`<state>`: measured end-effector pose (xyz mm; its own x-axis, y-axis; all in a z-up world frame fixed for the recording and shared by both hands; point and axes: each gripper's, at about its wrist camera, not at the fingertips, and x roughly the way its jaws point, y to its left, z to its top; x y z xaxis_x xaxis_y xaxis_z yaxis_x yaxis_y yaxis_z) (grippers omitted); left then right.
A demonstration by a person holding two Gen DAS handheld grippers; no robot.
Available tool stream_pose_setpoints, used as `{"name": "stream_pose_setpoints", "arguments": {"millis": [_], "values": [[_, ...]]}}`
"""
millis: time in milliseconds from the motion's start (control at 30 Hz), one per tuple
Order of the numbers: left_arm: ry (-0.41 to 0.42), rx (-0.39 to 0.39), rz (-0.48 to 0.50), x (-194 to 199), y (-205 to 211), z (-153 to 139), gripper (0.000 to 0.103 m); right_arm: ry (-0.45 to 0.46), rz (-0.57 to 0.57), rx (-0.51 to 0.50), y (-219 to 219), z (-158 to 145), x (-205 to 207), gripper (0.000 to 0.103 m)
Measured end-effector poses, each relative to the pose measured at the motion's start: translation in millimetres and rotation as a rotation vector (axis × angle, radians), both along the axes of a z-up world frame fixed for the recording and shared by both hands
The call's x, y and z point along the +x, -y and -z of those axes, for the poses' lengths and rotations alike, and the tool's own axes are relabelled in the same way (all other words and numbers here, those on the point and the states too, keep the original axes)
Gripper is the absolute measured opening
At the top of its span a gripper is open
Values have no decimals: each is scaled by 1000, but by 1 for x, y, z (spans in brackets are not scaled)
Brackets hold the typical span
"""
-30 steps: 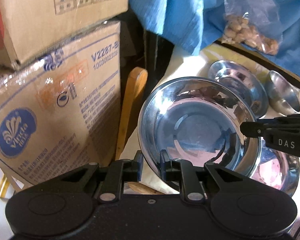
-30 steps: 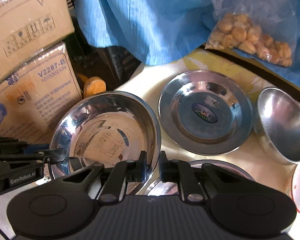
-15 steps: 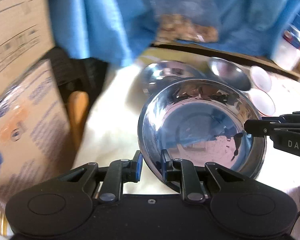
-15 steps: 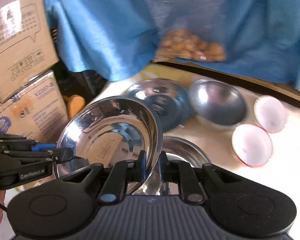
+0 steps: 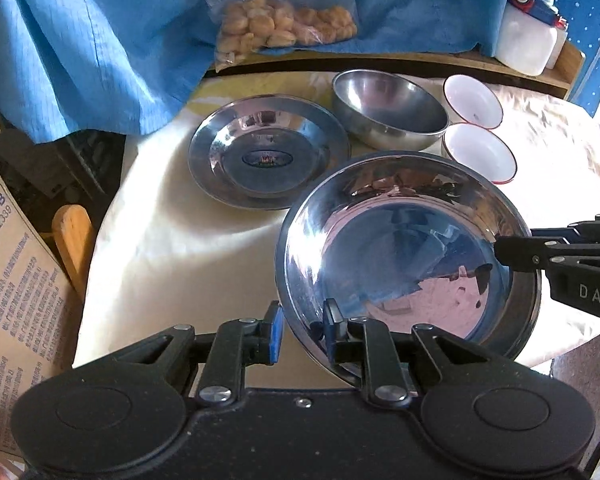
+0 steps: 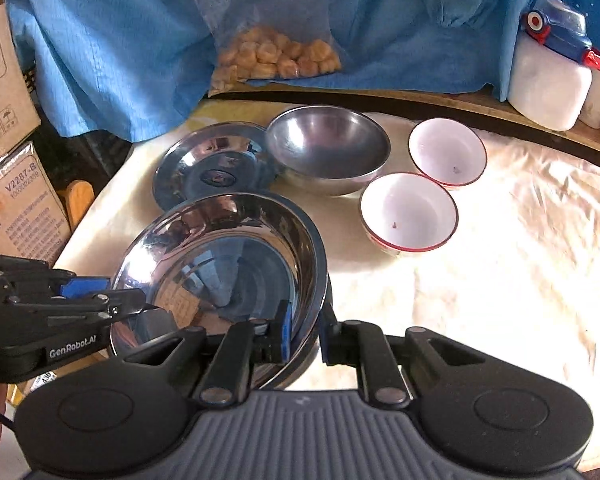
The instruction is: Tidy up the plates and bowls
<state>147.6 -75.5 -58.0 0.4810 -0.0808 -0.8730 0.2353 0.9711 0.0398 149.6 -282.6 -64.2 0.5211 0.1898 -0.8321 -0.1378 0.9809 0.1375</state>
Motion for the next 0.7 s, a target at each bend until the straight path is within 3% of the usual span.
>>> {"name": "stream_pose_setpoints", "arguments": {"millis": [700], "values": [[-98, 94, -85, 17, 15, 16, 24, -53, -121, 23, 4, 18, 21, 18]]}}
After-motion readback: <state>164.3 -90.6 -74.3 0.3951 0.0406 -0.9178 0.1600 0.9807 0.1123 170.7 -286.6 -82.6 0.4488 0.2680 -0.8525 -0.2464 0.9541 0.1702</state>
